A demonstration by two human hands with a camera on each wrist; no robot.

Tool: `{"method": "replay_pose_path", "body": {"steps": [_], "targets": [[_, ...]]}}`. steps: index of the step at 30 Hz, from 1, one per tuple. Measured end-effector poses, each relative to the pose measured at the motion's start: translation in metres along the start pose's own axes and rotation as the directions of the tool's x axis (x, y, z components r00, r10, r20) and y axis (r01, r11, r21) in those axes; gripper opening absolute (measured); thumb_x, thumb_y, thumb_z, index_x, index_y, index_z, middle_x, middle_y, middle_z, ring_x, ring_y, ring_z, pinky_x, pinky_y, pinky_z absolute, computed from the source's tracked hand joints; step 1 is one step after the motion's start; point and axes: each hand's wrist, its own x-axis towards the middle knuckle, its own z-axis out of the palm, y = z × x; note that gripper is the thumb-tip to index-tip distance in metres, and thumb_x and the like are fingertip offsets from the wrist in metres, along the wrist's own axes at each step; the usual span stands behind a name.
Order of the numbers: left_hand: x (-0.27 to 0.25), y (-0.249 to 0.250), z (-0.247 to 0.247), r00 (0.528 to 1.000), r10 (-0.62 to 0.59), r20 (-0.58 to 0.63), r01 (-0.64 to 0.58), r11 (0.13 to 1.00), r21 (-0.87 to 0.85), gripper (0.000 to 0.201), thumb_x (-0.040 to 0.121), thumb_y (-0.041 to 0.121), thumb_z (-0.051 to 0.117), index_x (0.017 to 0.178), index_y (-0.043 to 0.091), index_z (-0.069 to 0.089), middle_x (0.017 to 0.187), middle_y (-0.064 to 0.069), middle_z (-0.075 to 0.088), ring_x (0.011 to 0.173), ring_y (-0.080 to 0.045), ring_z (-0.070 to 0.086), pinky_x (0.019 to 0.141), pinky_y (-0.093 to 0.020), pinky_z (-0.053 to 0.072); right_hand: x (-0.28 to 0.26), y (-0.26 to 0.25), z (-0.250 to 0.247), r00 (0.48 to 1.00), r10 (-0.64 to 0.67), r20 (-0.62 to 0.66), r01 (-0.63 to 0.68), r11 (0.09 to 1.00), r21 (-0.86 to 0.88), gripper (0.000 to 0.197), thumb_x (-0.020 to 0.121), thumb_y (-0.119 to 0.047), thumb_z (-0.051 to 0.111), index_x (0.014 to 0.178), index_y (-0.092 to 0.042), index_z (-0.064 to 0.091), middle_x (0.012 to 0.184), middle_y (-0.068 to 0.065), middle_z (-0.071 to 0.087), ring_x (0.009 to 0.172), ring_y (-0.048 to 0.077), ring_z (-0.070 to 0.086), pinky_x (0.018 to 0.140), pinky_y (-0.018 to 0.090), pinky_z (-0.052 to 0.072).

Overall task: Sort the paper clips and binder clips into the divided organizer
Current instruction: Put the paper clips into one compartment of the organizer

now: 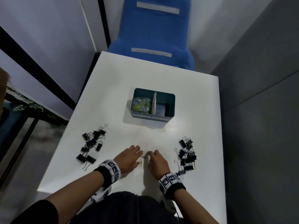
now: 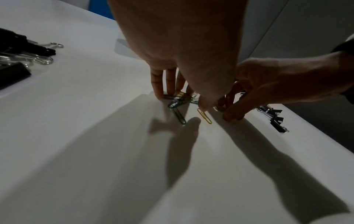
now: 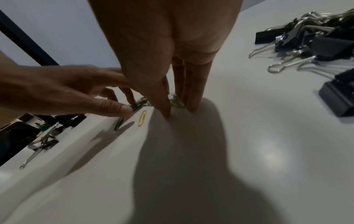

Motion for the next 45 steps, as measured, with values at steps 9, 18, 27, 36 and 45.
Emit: {"method": "replay_pose_path", "body": {"steps": [9, 18, 27, 36, 45], "targets": [[-0.038, -0.023, 0.002, 0.970, -0.243, -0.011, 0.234, 0.946, -0.226, 0.046, 0.086, 0.028, 0.064, 0.126, 0.013, 0.046, 0.116, -0.004, 0.045, 0.099, -0.023, 0.051, 0.072, -0.034, 0.048, 0.002, 0.017, 0.002, 0.998, -0.010, -0.066, 0.014, 0.997, 0.072, 0.031, 0.083, -0.016, 0.062, 0.112, -0.023, 0.055, 0.099, 0.004, 0.053, 0.083, 0.025, 0.057, 0.069, 0.032, 0.048], [-0.021, -0.002, 0.008, 0.957, -0.290, -0.005, 0.277, 0.918, -0.285, 0.015, 0.091, 0.021, 0.059, 0.100, 0.012, 0.052, 0.102, -0.006, 0.053, 0.088, -0.029, 0.056, 0.068, -0.031, 0.036, 0.008, 0.005, 0.003, 0.999, -0.040, -0.037, 0.042, 0.997, 0.058, 0.014, 0.088, -0.015, 0.057, 0.096, -0.013, 0.068, 0.092, 0.007, 0.063, 0.085, 0.029, 0.061, 0.073, 0.034, 0.047], [-0.027, -0.010, 0.007, 0.954, -0.299, 0.002, 0.279, 0.890, -0.362, 0.062, 0.080, 0.043, 0.069, 0.131, 0.020, 0.041, 0.119, 0.004, 0.040, 0.101, -0.016, 0.052, 0.073, -0.033, 0.051, 0.001, 0.013, -0.005, 0.998, -0.056, -0.018, 0.056, 0.998, 0.002, 0.080, 0.073, -0.038, 0.076, 0.139, -0.020, 0.036, 0.123, 0.004, 0.040, 0.108, 0.021, 0.042, 0.071, 0.035, 0.051], [-0.001, 0.026, 0.011, 0.988, -0.152, -0.016, 0.149, 0.982, -0.114, 0.059, 0.071, 0.032, 0.078, 0.121, 0.013, 0.054, 0.101, 0.001, 0.048, 0.078, -0.015, 0.056, 0.050, -0.023, 0.044, 0.016, -0.002, 0.014, 0.977, -0.197, -0.081, 0.187, 0.976, -0.114, 0.032, 0.084, -0.019, 0.063, 0.114, -0.016, 0.052, 0.108, 0.005, 0.050, 0.097, 0.024, 0.051, 0.054, 0.032, 0.048], [0.005, 0.019, 0.017, 0.985, -0.172, -0.031, 0.169, 0.982, -0.086, 0.044, 0.060, -0.002, 0.074, 0.088, 0.022, 0.049, 0.086, 0.003, 0.049, 0.067, -0.014, 0.053, 0.046, -0.023, 0.034, 0.014, 0.000, 0.017, 0.974, -0.181, -0.139, 0.173, 0.982, -0.071, 0.014, 0.079, -0.013, 0.068, 0.089, -0.017, 0.060, 0.089, 0.003, 0.054, 0.080, 0.022, 0.054, 0.050, 0.030, 0.044]]}}
